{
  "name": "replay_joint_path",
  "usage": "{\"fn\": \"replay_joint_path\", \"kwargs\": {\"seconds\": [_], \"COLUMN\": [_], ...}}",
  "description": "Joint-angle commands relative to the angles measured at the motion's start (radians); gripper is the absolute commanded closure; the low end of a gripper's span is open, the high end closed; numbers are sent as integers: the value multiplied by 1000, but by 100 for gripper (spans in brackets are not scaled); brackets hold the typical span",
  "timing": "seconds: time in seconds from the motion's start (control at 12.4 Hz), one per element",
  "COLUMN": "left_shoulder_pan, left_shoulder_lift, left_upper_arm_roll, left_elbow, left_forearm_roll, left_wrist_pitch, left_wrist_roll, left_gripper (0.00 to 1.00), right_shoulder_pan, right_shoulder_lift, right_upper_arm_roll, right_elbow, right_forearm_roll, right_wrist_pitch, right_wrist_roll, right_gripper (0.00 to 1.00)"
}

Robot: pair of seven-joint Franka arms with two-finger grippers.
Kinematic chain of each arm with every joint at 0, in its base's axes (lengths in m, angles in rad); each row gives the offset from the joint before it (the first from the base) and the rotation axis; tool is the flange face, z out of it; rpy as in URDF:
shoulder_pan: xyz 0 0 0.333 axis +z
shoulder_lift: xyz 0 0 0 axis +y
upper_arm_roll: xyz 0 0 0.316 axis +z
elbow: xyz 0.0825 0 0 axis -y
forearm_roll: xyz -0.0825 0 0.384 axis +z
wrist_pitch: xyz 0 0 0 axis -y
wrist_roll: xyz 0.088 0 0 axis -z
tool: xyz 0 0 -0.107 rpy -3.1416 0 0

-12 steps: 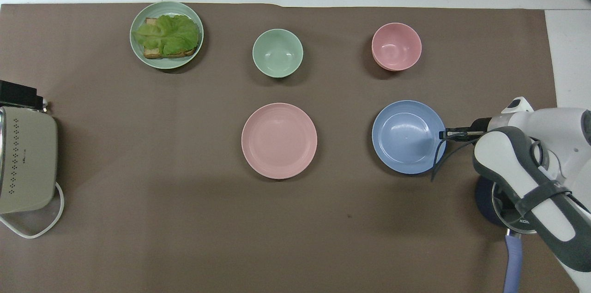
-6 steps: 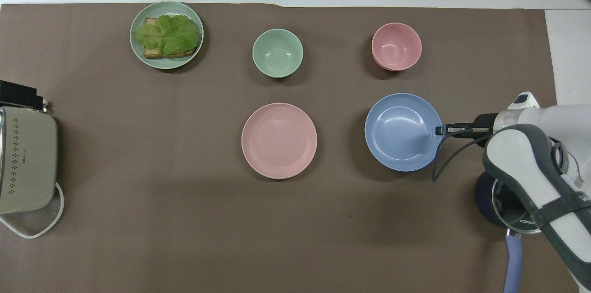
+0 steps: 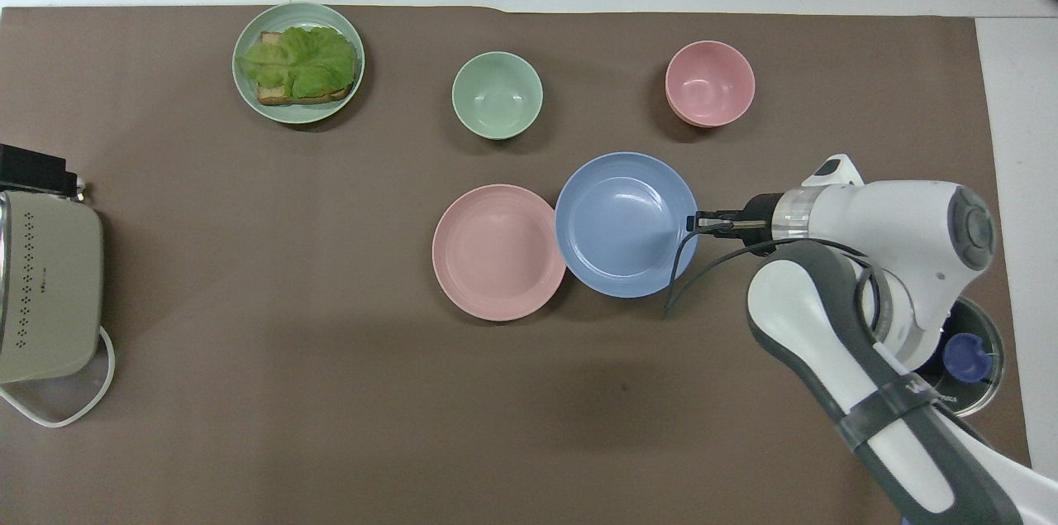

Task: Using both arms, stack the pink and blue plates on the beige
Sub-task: 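Carry the blue plate with the right gripper onto the pink plate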

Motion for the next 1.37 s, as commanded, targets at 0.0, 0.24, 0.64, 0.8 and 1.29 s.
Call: {"fn": "replay_joint_path", "kwargs": {"seconds": [0.0, 0.24, 0.64, 0.8, 1.29], "left_shoulder_pan": [7, 7, 7, 7, 7], "left_shoulder_lift": [-11, -11, -11, -11, -11], "left_upper_arm_roll": [-3, -3, -3, -3, -3], "left_elbow": [-10, -10, -10, -10, -10], "left_forearm_roll": [1, 1, 1, 1, 1], "left_wrist_pitch": [-9, -9, -9, -9, -9], "left_wrist_roll": [-2, -2, -2, 0, 0], "left_gripper": [0, 0, 0, 0, 0], "right_shoulder_pan": [61, 163, 252, 290, 298], "right_shoulder_lift": [60, 98, 154, 180, 174], "right_upper_arm_roll": [-2, -2, -2, -2, -1], "right_elbow": [54, 60, 94, 108, 102], "right_forearm_roll": [5, 5, -177, -240, -242], "right_wrist_pitch": [34, 101, 150, 152, 112], "right_wrist_roll": [85, 200, 409, 499, 525], "right_gripper": [100, 100, 100, 100, 100]}}
